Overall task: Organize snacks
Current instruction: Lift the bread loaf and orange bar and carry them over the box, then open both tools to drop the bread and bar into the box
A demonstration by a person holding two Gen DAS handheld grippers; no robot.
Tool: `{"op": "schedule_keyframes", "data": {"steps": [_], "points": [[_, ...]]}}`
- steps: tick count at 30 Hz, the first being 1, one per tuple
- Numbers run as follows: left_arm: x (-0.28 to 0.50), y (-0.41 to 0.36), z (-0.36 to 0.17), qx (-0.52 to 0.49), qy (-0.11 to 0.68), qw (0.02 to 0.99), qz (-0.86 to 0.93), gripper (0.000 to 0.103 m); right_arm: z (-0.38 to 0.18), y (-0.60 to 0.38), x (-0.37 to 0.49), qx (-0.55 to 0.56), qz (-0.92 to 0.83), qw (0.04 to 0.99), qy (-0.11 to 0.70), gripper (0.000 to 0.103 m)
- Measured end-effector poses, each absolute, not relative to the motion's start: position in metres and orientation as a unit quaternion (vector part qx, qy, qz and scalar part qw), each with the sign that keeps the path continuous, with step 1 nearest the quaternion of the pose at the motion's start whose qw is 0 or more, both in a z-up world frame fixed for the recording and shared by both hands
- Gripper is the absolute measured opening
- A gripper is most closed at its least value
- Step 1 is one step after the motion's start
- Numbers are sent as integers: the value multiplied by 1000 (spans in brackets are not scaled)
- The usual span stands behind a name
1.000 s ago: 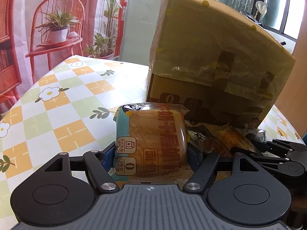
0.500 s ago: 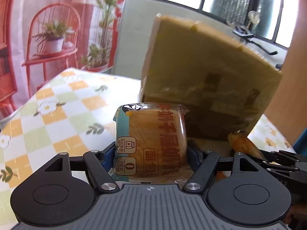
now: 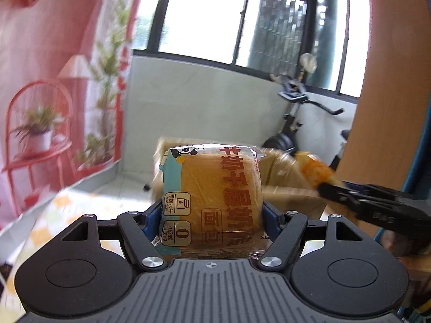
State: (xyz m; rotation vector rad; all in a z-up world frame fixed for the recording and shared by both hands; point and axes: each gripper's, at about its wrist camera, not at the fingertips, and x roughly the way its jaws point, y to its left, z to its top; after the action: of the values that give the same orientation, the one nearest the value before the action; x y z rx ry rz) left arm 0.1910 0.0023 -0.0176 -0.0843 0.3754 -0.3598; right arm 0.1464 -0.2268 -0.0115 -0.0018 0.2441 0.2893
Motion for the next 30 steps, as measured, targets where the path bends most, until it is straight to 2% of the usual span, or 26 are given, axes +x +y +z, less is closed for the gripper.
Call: {"op": "schedule_keyframes", "data": {"steps": [5, 8, 15, 25, 30], "points": [[232, -20, 9, -26, 171, 966, -194, 75, 15, -226, 195, 5, 123, 985, 120, 40], [271, -32, 12, -16, 192, 960, -203, 76, 16, -229, 231, 10, 102, 984, 143, 41], [350, -43, -5, -3, 259, 950, -172, 75, -1, -231, 288, 23, 71, 980, 183, 40], [380, -43, -23, 55, 279, 946, -154, 76, -21, -233, 311, 29, 49, 977, 207, 42], [371, -32, -25, 58, 269, 949, -154, 83, -26, -229, 299, 16, 49, 980, 191, 61]]}}
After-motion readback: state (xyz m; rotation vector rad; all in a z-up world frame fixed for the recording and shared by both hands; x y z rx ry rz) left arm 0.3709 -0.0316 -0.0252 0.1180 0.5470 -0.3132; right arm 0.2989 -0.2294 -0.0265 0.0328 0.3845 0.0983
